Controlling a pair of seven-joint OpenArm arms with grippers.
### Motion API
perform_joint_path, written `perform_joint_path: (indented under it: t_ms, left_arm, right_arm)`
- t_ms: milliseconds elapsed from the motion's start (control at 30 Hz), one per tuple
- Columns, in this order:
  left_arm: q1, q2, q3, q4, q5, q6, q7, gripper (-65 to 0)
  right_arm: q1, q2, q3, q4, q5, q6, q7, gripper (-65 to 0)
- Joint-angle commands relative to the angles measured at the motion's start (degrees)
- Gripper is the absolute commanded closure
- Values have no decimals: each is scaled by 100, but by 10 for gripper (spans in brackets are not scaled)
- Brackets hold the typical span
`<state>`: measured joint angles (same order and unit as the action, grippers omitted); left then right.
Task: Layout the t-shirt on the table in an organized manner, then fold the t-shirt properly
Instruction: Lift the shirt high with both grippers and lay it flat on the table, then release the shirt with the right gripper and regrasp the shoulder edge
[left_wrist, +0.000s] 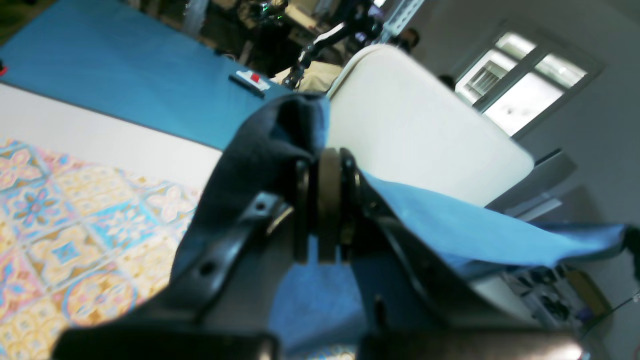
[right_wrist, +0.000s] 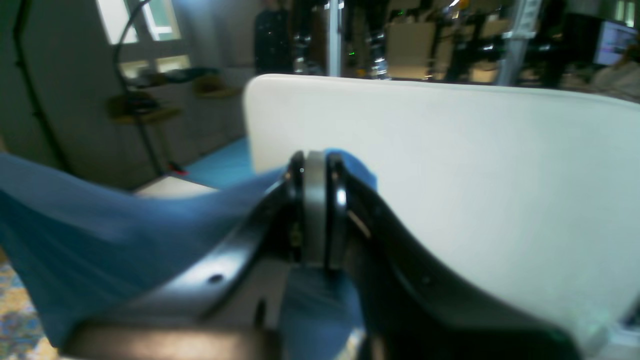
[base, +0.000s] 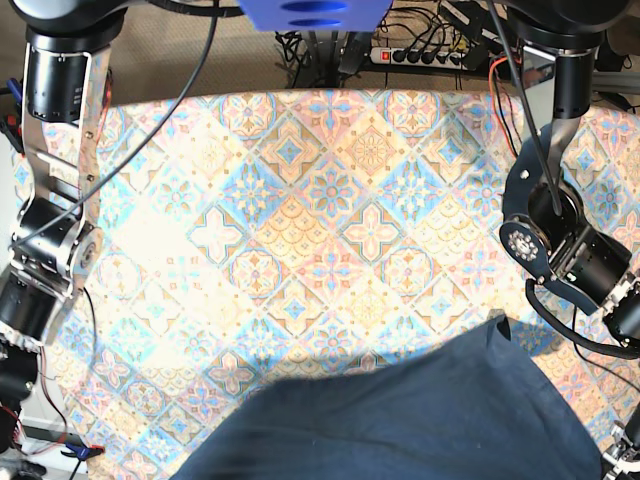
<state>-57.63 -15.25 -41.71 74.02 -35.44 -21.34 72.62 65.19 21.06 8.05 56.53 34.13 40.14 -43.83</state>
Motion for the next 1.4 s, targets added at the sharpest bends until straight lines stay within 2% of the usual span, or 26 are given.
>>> perform_joint_path:
  t_ms: [0,67,167,267,333,433,533,733,933,1000,1200,1367]
  left_arm:
    - [-193,-45,26,66,-126,-41,-110,0]
    - [-150,-54,26,93,-188,-59,136,0]
    - [229,-159,26,189,-583,-59,408,0]
    - [993,-344,97,708,-865,-59,725,0]
    - [1582,-484,440,1025,-1014,-59,738,0]
    - [2549,-616,809,1587,-1181,-59,738,0]
    - [3464,-845,818,1965,-1243,-59,738,0]
    - [4686,-906,809,1992,-1322,-59,738,0]
    - [5521,-1108,800,1992,-1331,-59,738,0]
    - [5697,-1144,800,2062,-1304,-59,738,0]
    - [6294,-1390,800,2449,-1278,-50,514,0]
    - [6541,-1407,800,2457,-1287,-50,496,0]
  right_arm:
    - [228,52,61,250,99,-14,115,-4]
    - [132,219,280,698,108,-14,-25,-4]
    - [-686,334,746,1358,152,-14,-518,-4]
    - [-1512,325,1098,2158,504,-14,-992,-4]
    - [-2163,325,1177,2509,662,-14,-1177,-4]
    - [-3174,325,1186,2826,776,-14,-1212,-4]
    - [-4070,307,1168,3160,846,-14,-1221,-4]
    - [-5328,307,1177,3582,864,-14,-1221,-5]
    - [-6154,342,1203,3696,864,-14,-1221,-5]
    - [-6435,492,1318,3705,864,-14,-1247,-5]
    - [-6928,615,1819,3714,864,-14,-1995,-5]
    - [-7394,615,2232,4021,864,-14,-2540,-5]
